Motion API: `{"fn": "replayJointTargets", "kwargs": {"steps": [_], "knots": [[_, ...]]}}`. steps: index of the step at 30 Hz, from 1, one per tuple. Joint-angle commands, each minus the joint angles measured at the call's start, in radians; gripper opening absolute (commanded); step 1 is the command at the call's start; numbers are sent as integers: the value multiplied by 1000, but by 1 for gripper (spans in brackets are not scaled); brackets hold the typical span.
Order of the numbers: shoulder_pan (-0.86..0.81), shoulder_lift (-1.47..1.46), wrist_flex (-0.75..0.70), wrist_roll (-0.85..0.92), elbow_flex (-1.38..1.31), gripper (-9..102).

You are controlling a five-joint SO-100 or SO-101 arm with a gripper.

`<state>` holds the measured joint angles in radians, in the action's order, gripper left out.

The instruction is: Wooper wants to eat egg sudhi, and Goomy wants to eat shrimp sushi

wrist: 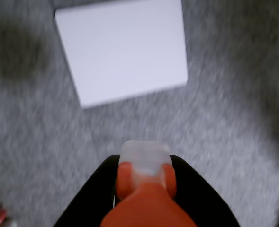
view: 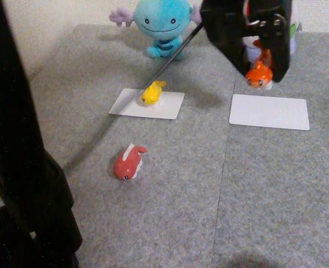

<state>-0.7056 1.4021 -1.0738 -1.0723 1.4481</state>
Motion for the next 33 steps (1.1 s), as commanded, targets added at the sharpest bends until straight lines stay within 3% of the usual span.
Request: {"fn": "replayJointTargets", "kwargs": {"steps": [1, 15, 33], "knots": [[25, -135, 0, -5, -156, 4], [58, -558, -34, -12, -581, 4], [106, -584, -129, -26, -604, 4]]}}
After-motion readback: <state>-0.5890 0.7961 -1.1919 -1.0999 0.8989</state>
